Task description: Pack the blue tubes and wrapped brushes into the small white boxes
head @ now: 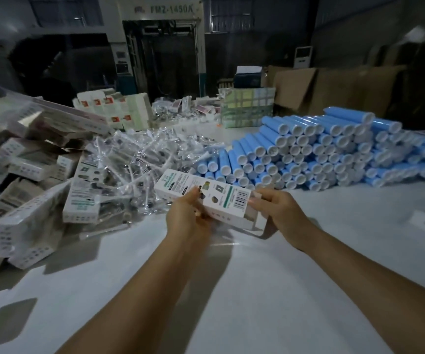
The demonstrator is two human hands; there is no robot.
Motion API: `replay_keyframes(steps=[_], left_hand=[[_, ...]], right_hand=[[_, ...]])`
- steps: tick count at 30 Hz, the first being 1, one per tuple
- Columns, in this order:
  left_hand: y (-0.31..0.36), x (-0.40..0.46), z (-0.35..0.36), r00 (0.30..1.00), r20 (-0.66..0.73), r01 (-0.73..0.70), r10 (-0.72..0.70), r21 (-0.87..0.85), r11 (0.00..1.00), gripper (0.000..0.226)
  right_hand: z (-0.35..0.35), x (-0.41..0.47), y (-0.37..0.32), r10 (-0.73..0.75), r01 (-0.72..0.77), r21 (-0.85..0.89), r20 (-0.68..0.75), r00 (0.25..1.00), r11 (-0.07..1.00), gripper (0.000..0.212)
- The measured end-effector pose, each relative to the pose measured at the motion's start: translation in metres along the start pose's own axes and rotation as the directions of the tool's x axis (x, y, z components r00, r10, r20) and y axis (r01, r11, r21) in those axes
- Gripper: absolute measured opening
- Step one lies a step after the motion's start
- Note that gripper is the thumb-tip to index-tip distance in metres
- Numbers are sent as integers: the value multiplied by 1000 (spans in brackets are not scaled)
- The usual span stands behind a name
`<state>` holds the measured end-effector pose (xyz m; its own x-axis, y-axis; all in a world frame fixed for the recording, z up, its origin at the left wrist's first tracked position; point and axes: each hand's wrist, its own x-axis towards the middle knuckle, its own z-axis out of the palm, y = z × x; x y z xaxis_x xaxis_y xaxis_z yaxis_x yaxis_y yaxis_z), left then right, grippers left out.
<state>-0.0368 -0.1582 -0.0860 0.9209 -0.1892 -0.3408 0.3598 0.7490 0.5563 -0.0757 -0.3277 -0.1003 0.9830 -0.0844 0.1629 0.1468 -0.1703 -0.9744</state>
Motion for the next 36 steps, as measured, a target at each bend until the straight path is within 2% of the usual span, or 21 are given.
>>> replay_keyframes(steps=[3, 5, 7, 8, 9, 10, 11, 12, 13, 14, 15, 16, 17, 20, 23, 27, 30, 32, 34, 36], left_hand=[[-1, -4, 2, 1000, -7, -16, 16, -1, 1000, 21], [-4, -7, 4, 997, -34, -66, 70, 84, 994, 18], [-4, -9, 4, 971, -86, -200, 222, 210, 957, 26], [-3, -9, 4, 936, -84, -305, 341, 285, 909, 39], [-1, -11, 3, 876, -54, -423, 480, 392, 817, 56], [2, -13, 1, 779, 29, -542, 626, 533, 650, 74], [5, -14, -2, 643, 187, -643, 743, 659, 390, 86], [6, -16, -5, 490, 400, -696, 775, 714, 72, 91], [6, -18, -7, 379, 616, -673, 691, 696, -251, 94], [5, -19, -7, 341, 776, -592, 530, 615, -520, 98], [3, -19, -7, 359, 861, -498, 361, 504, -706, 101], [-1, -17, -6, 399, 888, -415, 227, 396, -819, 102], [-6, -16, -6, 445, 884, -348, 141, 316, -883, 103], [-9, -10, -9, 554, 828, -253, 87, 266, -930, 101], [-7, -10, -13, 613, 788, -270, 61, 281, -921, 93], [-14, -13, -12, 570, 820, -362, 44, 300, -883, 78], [-18, -19, -9, 589, 807, -349, 45, 305, -886, 76], [-20, -23, -9, 606, 795, -346, 30, 297, -890, 73], [-23, -22, -11, 588, 809, -341, 17, 267, -901, 69], [-27, -26, -6, 577, 816, -342, 12, 255, -905, 69]], right_hand=[[1, -1, 1, -6, 6, -41, 5, 1000, 999, 31], [3, -1, 2, -4, 0, -74, -50, 999, 997, 32], [3, 1, 3, 19, -22, -29, -112, 994, 999, 27], [2, 2, 3, 44, -41, 27, -139, 989, 999, 24], [1, 3, 3, 79, -65, 91, -160, 984, 994, 22], [0, 4, 2, 116, -89, 158, -171, 978, 983, 22], [0, 4, 2, 147, -109, 215, -167, 975, 971, 24], [0, 3, 1, 166, -125, 243, -155, 974, 962, 26], [0, 3, -1, 175, -138, 237, -142, 974, 962, 27], [1, 1, -2, 167, -138, 209, -127, 978, 968, 28], [1, 0, -4, 143, -121, 182, -108, 984, 976, 29], [1, -1, -5, 113, -98, 163, -85, 990, 982, 29], [1, -2, -5, 91, -82, 143, -62, 994, 986, 29], [-2, -3, -5, 80, -79, 104, -13, 997, 991, 23], [-4, -1, -3, 84, -82, 111, -14, 996, 990, 20], [-7, 1, -3, 102, -99, 72, -32, 994, 992, 26], [-7, 0, -3, 102, -94, 110, -71, 992, 990, 25], [-7, 3, -5, 59, -42, 102, -166, 984, 994, 22], [-15, 14, -11, -8, 15, 19, -318, 948, 1000, 21], [-33, 31, -25, -151, 77, -188, -419, 895, 979, 25]])
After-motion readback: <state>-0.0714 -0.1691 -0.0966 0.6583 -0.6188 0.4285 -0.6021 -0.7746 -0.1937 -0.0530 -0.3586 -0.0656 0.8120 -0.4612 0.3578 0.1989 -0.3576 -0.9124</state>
